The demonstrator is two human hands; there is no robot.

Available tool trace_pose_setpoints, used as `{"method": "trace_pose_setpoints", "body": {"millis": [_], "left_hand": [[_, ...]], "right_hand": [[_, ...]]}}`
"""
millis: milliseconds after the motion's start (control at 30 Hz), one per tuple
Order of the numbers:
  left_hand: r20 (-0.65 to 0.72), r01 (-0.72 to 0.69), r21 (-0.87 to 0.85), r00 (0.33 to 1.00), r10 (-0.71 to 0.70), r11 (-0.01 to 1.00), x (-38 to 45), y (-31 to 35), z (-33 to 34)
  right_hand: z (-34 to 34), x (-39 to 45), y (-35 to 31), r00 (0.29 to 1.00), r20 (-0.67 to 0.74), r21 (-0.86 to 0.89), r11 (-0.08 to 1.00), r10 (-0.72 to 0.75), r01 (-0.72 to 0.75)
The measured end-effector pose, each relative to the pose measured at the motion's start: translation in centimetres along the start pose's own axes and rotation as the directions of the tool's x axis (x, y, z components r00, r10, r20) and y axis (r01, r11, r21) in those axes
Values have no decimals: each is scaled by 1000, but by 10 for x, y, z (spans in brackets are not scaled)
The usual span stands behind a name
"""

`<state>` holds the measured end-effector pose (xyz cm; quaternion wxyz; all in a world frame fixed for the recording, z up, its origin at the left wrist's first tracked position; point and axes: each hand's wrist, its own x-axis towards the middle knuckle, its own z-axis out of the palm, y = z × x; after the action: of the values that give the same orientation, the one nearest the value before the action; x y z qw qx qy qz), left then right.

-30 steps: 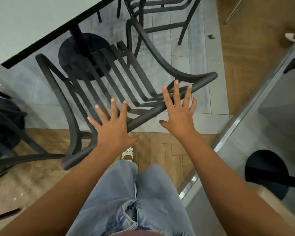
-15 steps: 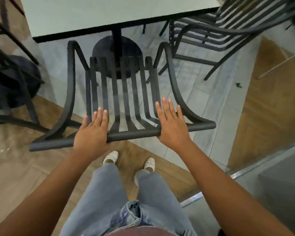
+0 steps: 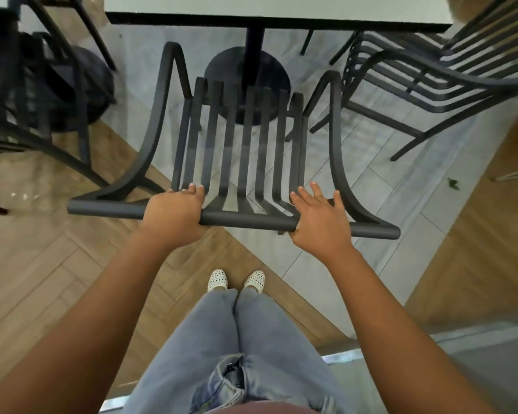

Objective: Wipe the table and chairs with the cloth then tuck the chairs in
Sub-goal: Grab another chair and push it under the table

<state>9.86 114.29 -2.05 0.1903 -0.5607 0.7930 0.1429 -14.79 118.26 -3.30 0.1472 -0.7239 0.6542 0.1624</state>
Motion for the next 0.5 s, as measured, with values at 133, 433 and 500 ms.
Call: {"method": "trace_pose_setpoints", "body": {"millis": [133, 433, 500], "left_hand": [[-10, 35, -4, 999, -35, 999, 0, 29, 5], [-29, -5, -86, 1000, 3, 996, 23, 90, -6], [-9, 5, -88, 1000, -6, 996, 32, 97, -11]], "right_hand": [[2, -4, 28, 999, -24, 13, 999, -33, 34], [-13, 7, 100, 996, 79, -45, 998, -47, 51], [-18, 15, 111, 993, 98, -29, 998, -59, 63]]}}
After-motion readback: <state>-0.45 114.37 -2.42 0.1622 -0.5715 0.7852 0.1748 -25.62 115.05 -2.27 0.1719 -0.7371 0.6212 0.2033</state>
